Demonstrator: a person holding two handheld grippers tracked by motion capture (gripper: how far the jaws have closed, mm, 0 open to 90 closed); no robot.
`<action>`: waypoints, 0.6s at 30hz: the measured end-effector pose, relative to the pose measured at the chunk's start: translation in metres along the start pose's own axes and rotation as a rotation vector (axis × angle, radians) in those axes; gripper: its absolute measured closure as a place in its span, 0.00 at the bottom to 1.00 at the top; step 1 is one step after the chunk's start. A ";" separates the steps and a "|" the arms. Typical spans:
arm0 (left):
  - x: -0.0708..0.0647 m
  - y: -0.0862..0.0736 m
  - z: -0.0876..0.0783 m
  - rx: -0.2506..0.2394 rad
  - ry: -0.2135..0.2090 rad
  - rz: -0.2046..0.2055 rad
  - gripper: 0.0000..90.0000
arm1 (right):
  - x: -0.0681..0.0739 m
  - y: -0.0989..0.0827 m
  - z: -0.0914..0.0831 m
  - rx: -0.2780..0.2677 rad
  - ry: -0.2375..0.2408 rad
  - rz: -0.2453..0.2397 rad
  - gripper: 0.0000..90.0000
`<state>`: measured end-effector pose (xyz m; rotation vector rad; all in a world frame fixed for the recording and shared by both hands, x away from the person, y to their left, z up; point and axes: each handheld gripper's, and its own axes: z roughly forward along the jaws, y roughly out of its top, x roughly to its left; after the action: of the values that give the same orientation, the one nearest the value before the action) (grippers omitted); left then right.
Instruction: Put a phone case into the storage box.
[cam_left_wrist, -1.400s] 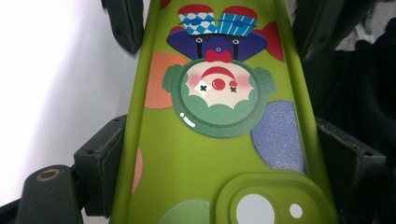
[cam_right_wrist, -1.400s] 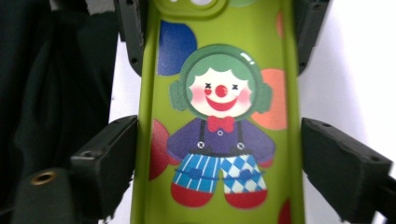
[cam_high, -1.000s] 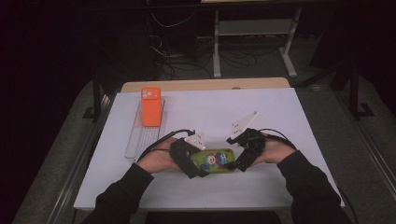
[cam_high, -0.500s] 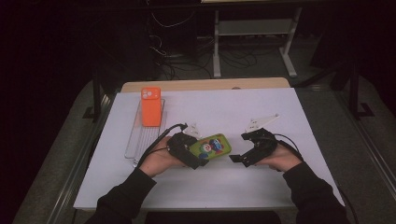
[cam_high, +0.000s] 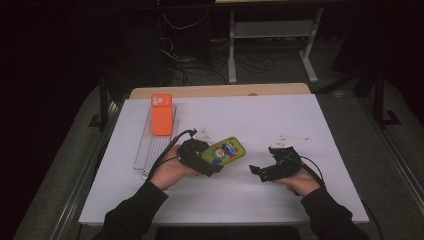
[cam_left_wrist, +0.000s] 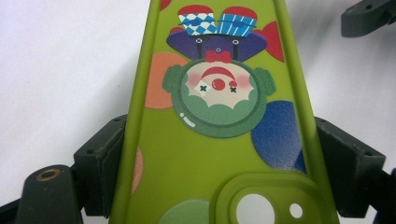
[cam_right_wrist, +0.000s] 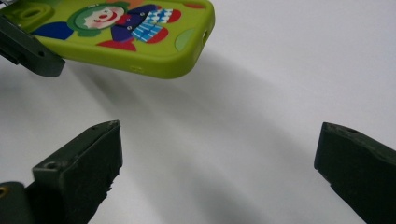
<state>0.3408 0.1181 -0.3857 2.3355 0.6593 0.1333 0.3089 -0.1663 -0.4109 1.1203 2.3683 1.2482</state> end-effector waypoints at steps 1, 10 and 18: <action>0.000 0.000 0.000 0.005 0.000 0.000 0.17 | 0.000 0.000 0.001 0.000 -0.006 0.000 0.00; 0.002 0.000 0.000 0.032 -0.005 0.016 0.17 | 0.008 -0.001 0.007 0.033 -0.064 -0.063 0.00; 0.003 0.000 0.000 0.012 -0.007 0.000 0.17 | 0.016 -0.003 0.010 0.039 -0.135 -0.211 0.00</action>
<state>0.3431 0.1199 -0.3860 2.3465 0.6587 0.1210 0.3022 -0.1496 -0.4173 0.9057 2.3468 1.0272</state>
